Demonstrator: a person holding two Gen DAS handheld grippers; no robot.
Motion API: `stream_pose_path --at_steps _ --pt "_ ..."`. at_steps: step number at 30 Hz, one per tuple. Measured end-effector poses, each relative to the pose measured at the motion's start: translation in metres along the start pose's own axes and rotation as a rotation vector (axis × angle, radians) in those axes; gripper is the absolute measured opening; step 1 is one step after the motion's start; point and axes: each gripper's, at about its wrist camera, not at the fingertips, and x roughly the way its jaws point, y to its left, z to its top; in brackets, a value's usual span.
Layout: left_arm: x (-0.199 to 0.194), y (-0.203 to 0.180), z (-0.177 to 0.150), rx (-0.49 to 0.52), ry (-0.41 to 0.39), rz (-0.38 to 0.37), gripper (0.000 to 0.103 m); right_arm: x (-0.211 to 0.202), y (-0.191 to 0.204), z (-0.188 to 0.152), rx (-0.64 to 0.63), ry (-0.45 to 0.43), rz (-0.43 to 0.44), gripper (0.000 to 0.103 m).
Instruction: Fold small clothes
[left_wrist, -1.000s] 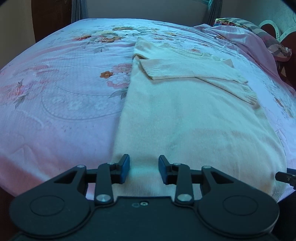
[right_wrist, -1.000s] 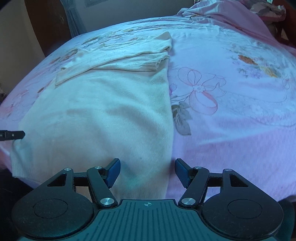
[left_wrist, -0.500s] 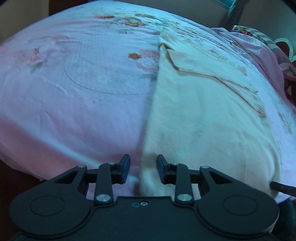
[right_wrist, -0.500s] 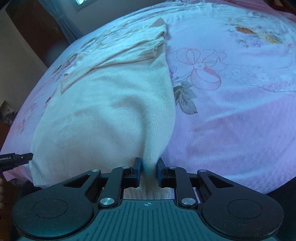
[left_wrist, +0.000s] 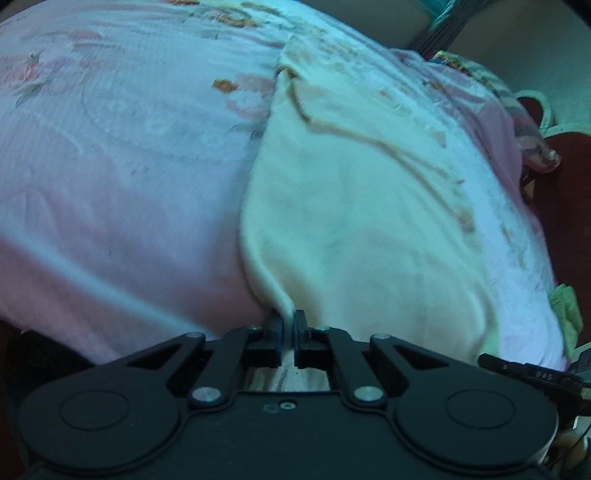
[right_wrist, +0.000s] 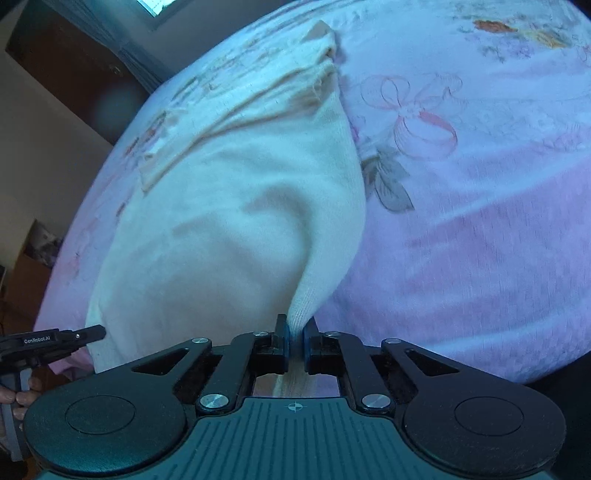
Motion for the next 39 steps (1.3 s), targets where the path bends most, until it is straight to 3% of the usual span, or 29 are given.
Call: stream_pose_path --at_steps 7,13,16,18,20,22,23,24,26,28,33,36,39 --pt "-0.003 -0.029 0.054 0.015 -0.096 -0.065 0.003 -0.014 0.020 0.047 -0.010 -0.118 0.046 0.006" --pt "0.027 -0.038 0.111 -0.044 -0.141 -0.013 0.004 0.003 0.009 0.109 0.092 -0.190 0.062 0.006" --pt "0.047 -0.030 0.134 -0.089 -0.146 0.047 0.006 0.020 -0.009 0.137 0.195 -0.196 0.062 0.006" --pt "0.063 -0.027 0.144 -0.083 -0.133 0.117 0.013 0.037 -0.018 0.153 0.242 -0.189 0.041 0.007" --pt "0.071 -0.025 0.148 -0.076 -0.113 0.142 0.016 0.049 -0.017 0.162 0.211 -0.156 -0.028 0.009" --pt "0.066 -0.025 0.146 -0.047 -0.115 0.145 0.017 0.050 -0.010 0.164 0.153 -0.157 -0.046 0.012" --pt "0.061 -0.026 0.144 -0.012 -0.123 0.149 0.022 0.048 -0.006 0.164 0.117 -0.161 -0.052 0.021" --pt "0.058 -0.028 0.143 0.023 -0.130 0.160 0.022 0.045 -0.004 0.163 0.094 -0.165 -0.053 0.050" --pt "0.051 -0.028 0.142 0.071 -0.152 0.186 0.022 0.037 -0.008 0.163 0.116 -0.217 -0.060 0.087" --pt "0.049 -0.029 0.144 0.107 -0.164 0.213 0.022 0.028 -0.008 0.167 0.117 -0.272 -0.049 0.087" --pt "0.052 -0.037 0.143 0.208 -0.150 0.266 0.022 0.027 0.011 0.174 0.010 -0.278 -0.088 0.086" --pt "0.056 -0.042 0.133 0.303 -0.139 0.302 0.022 0.031 0.029 0.160 -0.123 -0.266 -0.144 0.086" --pt "0.063 -0.044 0.125 0.343 -0.118 0.307 0.022 0.038 0.030 0.144 -0.148 -0.237 -0.158 0.086"
